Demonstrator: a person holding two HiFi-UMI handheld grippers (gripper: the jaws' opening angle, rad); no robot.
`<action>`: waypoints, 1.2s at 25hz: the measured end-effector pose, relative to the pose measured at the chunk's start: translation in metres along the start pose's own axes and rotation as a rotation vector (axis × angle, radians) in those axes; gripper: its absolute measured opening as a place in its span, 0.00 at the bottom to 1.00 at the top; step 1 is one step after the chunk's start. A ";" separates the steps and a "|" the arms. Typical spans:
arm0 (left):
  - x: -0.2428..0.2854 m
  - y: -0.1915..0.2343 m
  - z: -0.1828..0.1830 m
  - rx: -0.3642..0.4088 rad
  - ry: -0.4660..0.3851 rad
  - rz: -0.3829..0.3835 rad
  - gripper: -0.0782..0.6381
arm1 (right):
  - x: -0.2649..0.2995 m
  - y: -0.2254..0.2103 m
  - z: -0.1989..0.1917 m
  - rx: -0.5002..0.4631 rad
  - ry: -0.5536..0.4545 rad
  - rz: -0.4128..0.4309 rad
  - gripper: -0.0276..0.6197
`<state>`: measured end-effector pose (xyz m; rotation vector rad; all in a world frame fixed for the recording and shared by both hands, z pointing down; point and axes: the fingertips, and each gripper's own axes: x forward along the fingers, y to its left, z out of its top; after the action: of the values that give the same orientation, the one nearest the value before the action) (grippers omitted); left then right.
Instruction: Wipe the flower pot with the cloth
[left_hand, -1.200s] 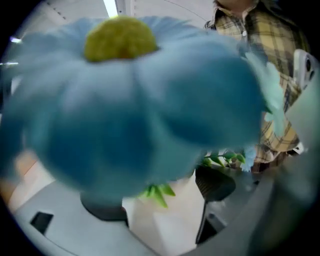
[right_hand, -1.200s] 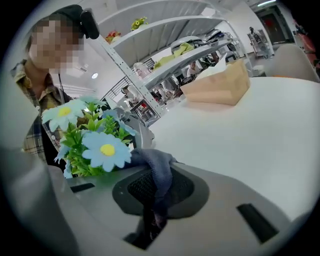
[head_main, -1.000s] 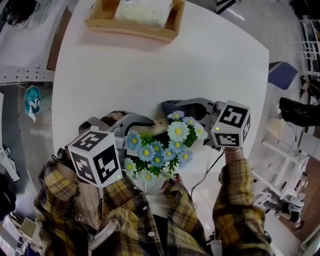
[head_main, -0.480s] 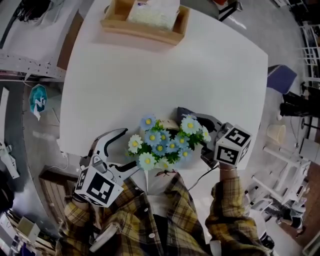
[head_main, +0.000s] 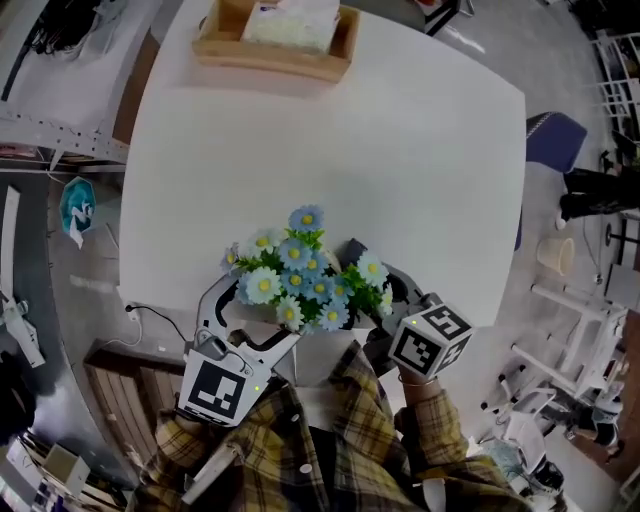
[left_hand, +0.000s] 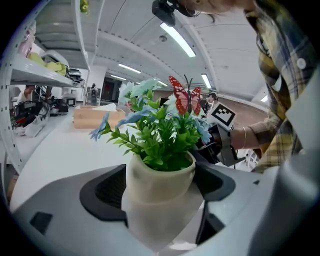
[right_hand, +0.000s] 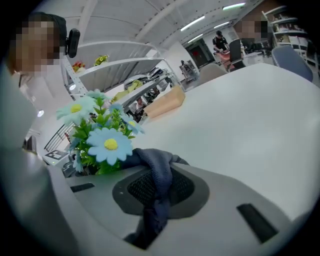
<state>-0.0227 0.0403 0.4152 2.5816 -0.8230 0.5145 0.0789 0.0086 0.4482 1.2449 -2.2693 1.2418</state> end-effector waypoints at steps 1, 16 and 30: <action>0.001 -0.001 0.000 -0.004 0.001 -0.001 0.69 | -0.002 0.000 -0.001 0.017 -0.017 -0.012 0.08; 0.017 0.005 0.013 0.155 0.021 -0.195 0.71 | -0.001 0.005 0.000 -0.072 0.039 0.113 0.08; 0.032 0.010 0.015 0.300 0.119 -0.540 0.71 | 0.038 -0.002 0.036 -0.224 0.252 0.311 0.08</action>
<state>-0.0008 0.0109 0.4188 2.8452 0.0098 0.6473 0.0635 -0.0416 0.4500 0.6368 -2.3891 1.1255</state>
